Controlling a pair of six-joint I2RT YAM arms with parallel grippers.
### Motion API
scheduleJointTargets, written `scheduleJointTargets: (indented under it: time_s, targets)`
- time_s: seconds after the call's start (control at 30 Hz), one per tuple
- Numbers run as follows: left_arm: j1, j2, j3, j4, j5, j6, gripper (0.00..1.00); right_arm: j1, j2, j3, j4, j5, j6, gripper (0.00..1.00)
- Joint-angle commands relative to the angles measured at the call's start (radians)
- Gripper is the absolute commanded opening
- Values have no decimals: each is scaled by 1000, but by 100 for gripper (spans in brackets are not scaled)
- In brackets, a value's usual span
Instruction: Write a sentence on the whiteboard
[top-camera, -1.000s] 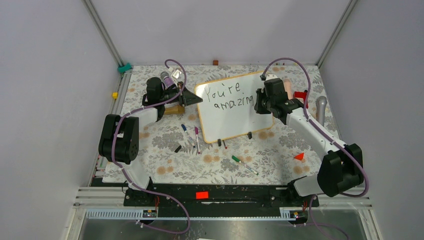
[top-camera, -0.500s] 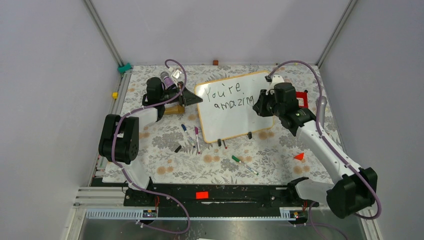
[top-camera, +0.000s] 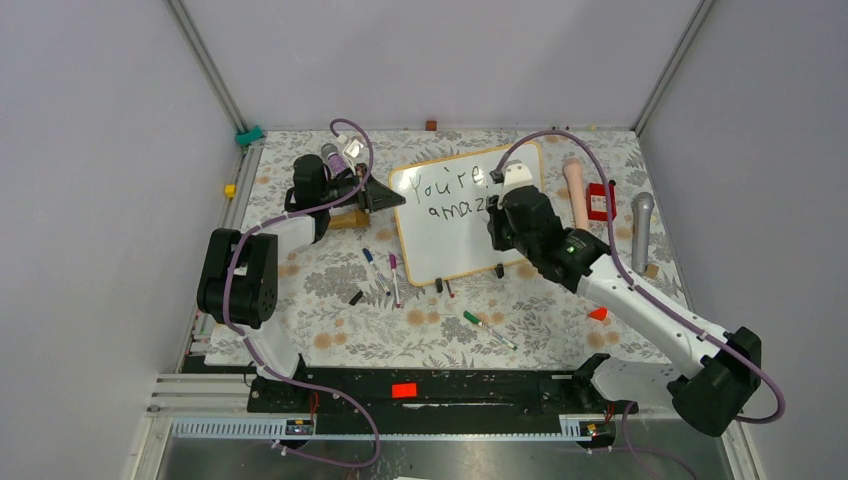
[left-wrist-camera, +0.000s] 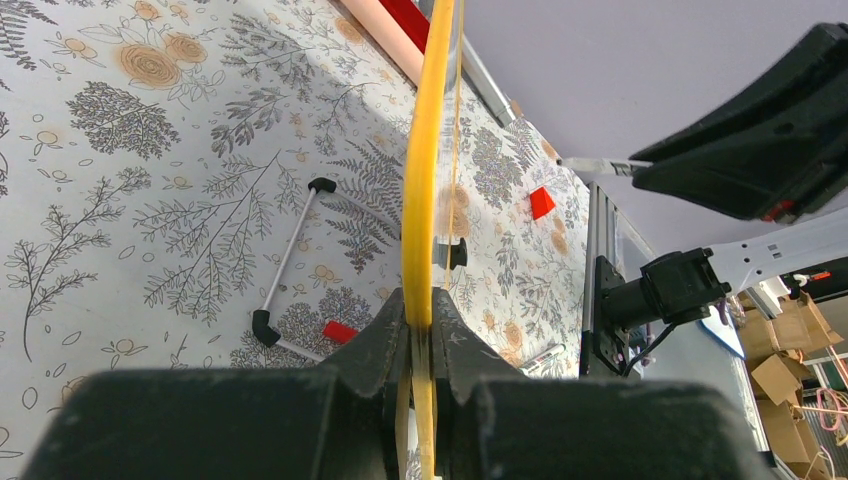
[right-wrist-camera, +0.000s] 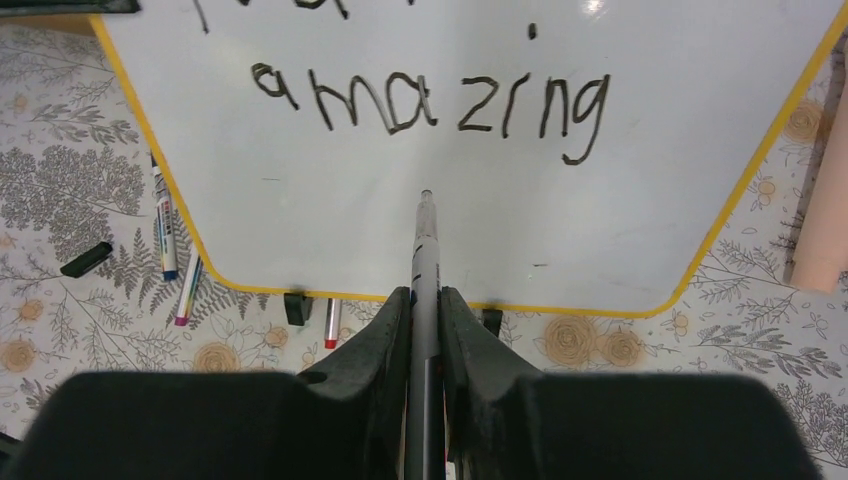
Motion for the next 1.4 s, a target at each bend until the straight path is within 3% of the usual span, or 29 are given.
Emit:
scheduleJointTargets:
  time_s: [0.0, 0.17, 0.37, 0.77, 1.13, 1.37]
  targets:
    - [-21, -30, 7, 30, -2, 77, 0, 119, 15, 23, 52, 197, 27, 0]
    - [-22, -28, 9, 41, 1, 67, 0, 194, 53, 19, 71, 298, 39, 0]
    - [-23, -17, 2, 110, -2, 20, 0, 197, 63, -10, 80, 299, 83, 0]
    - [-22, -70, -71, 160, -41, 31, 0, 198, 77, -25, 63, 124, 173, 0]
    - [-21, -60, -72, 142, -54, 14, 0, 205, 174, -3, 144, -15, 97, 0]
    - [-23, -56, -72, 141, -50, 15, 0, 218, 221, 32, 172, -19, 61, 0]
